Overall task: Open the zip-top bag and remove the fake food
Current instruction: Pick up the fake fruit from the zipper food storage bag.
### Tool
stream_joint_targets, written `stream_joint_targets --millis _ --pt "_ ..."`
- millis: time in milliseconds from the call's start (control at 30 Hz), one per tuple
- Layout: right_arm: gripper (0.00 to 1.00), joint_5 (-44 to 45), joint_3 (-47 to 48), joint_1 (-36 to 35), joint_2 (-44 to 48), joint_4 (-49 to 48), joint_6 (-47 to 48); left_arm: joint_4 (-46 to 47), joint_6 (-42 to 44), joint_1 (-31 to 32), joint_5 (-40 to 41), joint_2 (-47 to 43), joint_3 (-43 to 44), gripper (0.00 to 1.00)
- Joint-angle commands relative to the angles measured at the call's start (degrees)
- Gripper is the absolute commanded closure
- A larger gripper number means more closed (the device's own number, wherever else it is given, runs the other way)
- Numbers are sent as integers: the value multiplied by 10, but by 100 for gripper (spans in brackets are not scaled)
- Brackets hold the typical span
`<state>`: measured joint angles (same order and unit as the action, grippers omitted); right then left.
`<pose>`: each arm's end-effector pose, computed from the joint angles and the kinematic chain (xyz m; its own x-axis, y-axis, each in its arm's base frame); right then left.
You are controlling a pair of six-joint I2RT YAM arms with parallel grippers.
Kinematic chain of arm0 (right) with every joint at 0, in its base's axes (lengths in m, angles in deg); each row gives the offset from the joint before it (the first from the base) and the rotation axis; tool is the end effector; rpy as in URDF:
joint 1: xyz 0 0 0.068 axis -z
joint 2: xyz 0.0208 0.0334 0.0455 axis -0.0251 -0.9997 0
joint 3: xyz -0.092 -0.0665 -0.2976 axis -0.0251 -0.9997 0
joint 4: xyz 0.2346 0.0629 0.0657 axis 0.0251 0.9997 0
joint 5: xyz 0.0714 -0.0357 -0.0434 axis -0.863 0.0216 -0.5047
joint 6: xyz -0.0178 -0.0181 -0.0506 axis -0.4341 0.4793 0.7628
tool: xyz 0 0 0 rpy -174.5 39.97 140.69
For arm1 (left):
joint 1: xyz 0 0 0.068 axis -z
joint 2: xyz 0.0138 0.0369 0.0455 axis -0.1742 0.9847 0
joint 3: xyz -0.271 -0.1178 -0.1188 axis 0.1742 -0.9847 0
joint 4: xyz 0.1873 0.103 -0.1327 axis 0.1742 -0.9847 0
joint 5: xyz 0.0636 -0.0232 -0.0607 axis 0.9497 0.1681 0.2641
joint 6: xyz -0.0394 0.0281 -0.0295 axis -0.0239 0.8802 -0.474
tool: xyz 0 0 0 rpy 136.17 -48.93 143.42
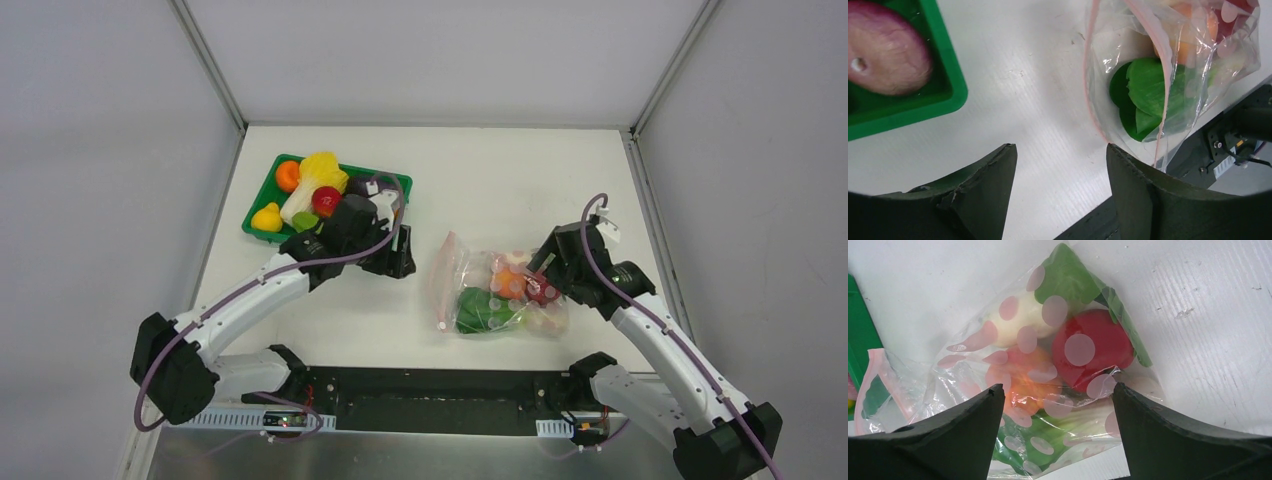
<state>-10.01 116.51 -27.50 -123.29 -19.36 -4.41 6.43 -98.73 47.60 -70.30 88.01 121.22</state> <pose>0.1273 0.0487 0.3083 -0.6657 0.3057 -0.6808 0.2075 0.9521 0.2247 0.1750 -0.1430 0.3314 -0.6916 0.0583 -0.7199 0.4837 0.7776 -0.4017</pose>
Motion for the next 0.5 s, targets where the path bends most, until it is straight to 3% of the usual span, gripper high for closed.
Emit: stream_joint_targets --millis 0,467 --pt "17 14 -3 2 8 16 -15 57 25 30 -26 51 32 36" --pt "16 22 -20 5 -16 18 -29 111 -33 86 -64 180 84 59"
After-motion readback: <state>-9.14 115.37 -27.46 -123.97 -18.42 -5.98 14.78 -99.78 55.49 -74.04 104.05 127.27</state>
